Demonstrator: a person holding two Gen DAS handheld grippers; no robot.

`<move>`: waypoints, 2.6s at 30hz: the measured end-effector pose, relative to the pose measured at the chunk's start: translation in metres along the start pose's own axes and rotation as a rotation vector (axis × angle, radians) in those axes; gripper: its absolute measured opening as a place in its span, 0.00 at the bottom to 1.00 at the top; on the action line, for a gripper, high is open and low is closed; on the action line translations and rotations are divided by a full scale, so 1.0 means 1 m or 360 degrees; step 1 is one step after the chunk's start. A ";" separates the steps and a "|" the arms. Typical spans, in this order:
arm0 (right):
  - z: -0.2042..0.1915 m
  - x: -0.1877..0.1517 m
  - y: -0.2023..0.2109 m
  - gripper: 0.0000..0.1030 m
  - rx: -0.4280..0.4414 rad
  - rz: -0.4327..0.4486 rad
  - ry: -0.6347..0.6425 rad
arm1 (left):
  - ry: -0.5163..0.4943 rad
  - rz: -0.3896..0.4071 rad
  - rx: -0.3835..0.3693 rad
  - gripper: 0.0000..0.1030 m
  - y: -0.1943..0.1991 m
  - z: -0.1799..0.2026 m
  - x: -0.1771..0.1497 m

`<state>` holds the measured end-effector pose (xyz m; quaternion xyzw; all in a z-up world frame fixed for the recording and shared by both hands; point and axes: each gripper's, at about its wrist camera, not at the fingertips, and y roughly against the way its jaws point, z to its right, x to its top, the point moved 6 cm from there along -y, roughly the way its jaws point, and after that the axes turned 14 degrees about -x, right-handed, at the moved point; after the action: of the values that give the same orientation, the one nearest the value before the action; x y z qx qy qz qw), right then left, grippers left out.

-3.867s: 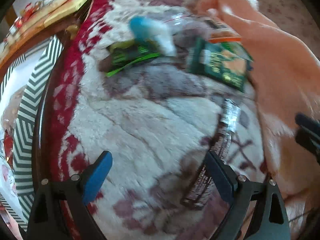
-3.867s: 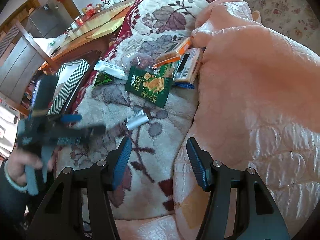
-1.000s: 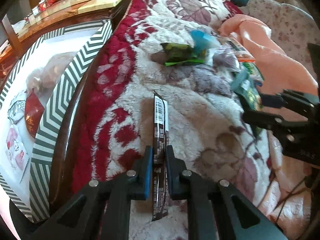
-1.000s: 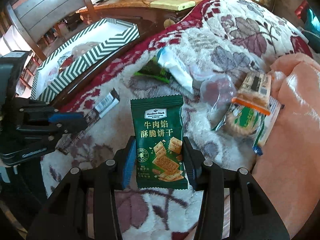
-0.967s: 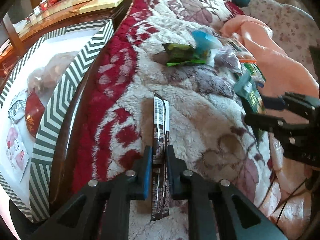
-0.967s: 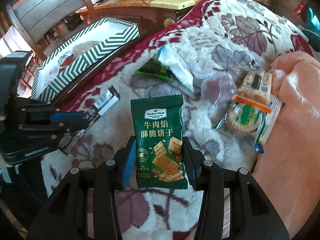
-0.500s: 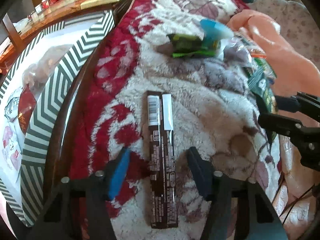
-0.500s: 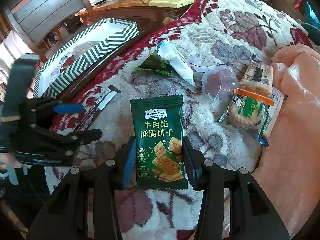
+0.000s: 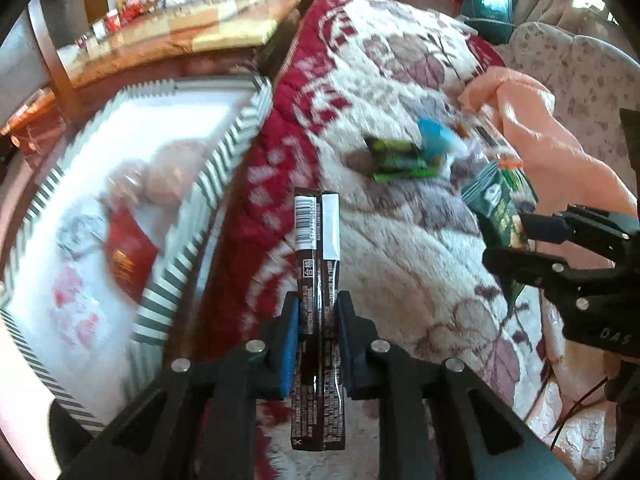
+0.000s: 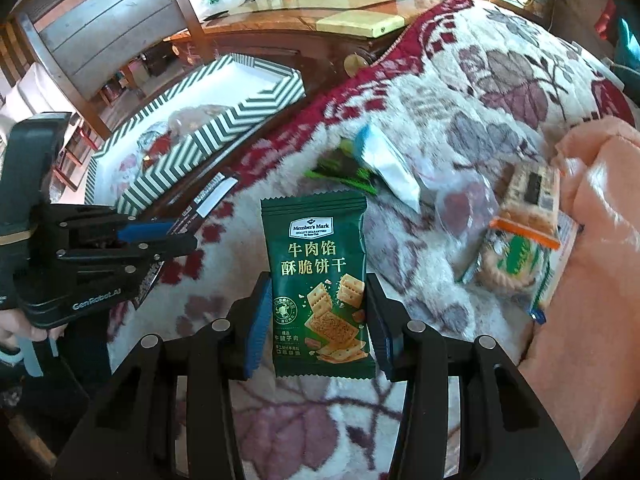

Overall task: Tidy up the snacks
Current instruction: 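Carry the chocolate bar in the left gripper and cracker packet in the right over the box, then open the left gripper to drop the chocolate bar while the right drops the cracker packet, then move both grippers back to the snacks on the bedspread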

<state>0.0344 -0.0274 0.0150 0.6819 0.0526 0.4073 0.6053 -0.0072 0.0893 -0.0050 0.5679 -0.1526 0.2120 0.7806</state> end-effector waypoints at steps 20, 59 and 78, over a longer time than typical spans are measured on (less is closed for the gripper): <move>-0.070 0.076 0.003 0.42 0.0077 0.0095 0.0110 | 0.0162 0.0219 0.0226 0.19 0.064 -0.082 0.030; -0.191 0.148 -0.077 0.42 0.0214 -0.0087 0.0334 | 0.0499 0.0170 0.0383 0.20 0.055 -0.194 0.008; -0.146 0.118 -0.029 0.48 0.0251 0.0066 0.0081 | 0.0469 0.0288 0.0518 0.81 0.081 -0.166 0.011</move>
<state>0.0340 0.1612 0.0382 0.7178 0.0858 0.4316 0.5396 -0.0393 0.2704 0.0156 0.6331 -0.0510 0.3835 0.6705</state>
